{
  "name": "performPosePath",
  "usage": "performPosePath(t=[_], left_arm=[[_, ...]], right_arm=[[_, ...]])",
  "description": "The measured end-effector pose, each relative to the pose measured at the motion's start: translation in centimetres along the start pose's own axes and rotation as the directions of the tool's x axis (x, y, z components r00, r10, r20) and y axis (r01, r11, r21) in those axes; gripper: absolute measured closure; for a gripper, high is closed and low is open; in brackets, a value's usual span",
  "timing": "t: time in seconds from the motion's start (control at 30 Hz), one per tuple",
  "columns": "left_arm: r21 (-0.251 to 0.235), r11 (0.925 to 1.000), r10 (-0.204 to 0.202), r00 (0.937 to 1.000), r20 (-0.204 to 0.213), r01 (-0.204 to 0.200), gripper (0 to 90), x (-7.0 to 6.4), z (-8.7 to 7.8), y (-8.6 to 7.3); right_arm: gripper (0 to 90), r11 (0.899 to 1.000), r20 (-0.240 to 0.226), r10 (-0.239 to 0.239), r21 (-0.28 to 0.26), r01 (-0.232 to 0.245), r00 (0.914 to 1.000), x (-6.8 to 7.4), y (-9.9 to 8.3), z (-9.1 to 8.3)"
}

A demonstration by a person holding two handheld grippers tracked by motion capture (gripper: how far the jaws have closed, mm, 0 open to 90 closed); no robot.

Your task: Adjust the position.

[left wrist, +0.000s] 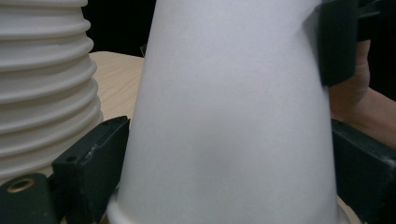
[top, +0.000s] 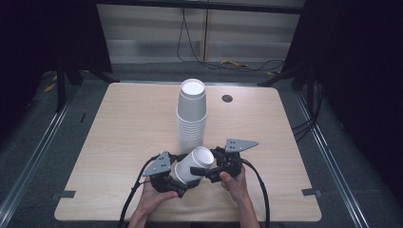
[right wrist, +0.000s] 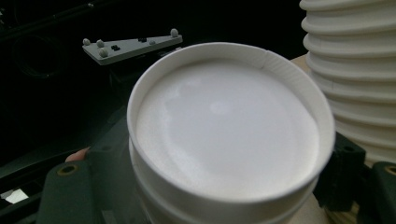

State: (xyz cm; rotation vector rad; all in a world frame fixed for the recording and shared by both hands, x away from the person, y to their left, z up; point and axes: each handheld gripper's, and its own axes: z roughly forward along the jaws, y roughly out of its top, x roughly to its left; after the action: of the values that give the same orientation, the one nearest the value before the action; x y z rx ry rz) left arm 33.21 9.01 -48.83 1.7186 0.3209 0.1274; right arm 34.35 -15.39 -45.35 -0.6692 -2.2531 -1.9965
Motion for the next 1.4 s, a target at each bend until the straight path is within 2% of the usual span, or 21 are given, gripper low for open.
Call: performPosePath(t=[0.23, 0.5, 0.7, 0.9, 1.03, 1.23, 1.4], left_arm=[[0.008, 1.0000, 0.005, 0.9999, 0.011, -0.005, 8.4, 0.00, 0.23, -0.34], [-0.009, 0.9999, 0.013, 0.9999, 0.011, -0.013, 9.0, -0.01, 0.28, -0.59], [-0.018, 0.9998, 0.003, 0.9999, 0.013, -0.003, 9.0, 0.01, 0.32, -0.85], [-0.003, 0.9999, 0.015, 0.9998, 0.016, -0.014, 12.1, 0.01, 0.26, -0.89], [-0.015, 0.9998, 0.012, 0.9998, 0.016, -0.012, 12.6, 0.05, 0.25, -0.93], [-0.005, 0.9998, 0.020, 0.9996, 0.020, -0.020, 14.0, 0.10, 0.19, -0.94], [0.001, 1.0000, 0.006, 0.9999, 0.012, -0.006, 14.2, 0.20, 0.12, -1.04]], right_arm=[[22.9, 1.000, 0.000, 0.008, 0.011, -0.008, 1.0000, -0.03, -0.17, 0.11], [22.7, 1.000, -0.005, 0.021, 0.018, -0.021, 0.9998, -0.20, -0.32, 0.14], [22.6, 0.999, -0.003, 0.029, 0.015, -0.029, 0.9996, -0.29, -0.57, 0.19], [22.0, 0.999, -0.003, 0.036, 0.021, -0.036, 0.9993, -0.49, -0.74, 0.25], [21.4, 0.999, -0.004, 0.041, 0.014, -0.041, 0.9992, -0.56, -0.77, 0.25], [20.5, 0.999, -0.002, 0.035, 0.021, -0.034, 0.9994, -0.55, -0.71, 0.33], [18.0, 1.000, 0.019, 0.021, 0.012, -0.021, 0.9996, -0.49, -0.59, 0.23]])
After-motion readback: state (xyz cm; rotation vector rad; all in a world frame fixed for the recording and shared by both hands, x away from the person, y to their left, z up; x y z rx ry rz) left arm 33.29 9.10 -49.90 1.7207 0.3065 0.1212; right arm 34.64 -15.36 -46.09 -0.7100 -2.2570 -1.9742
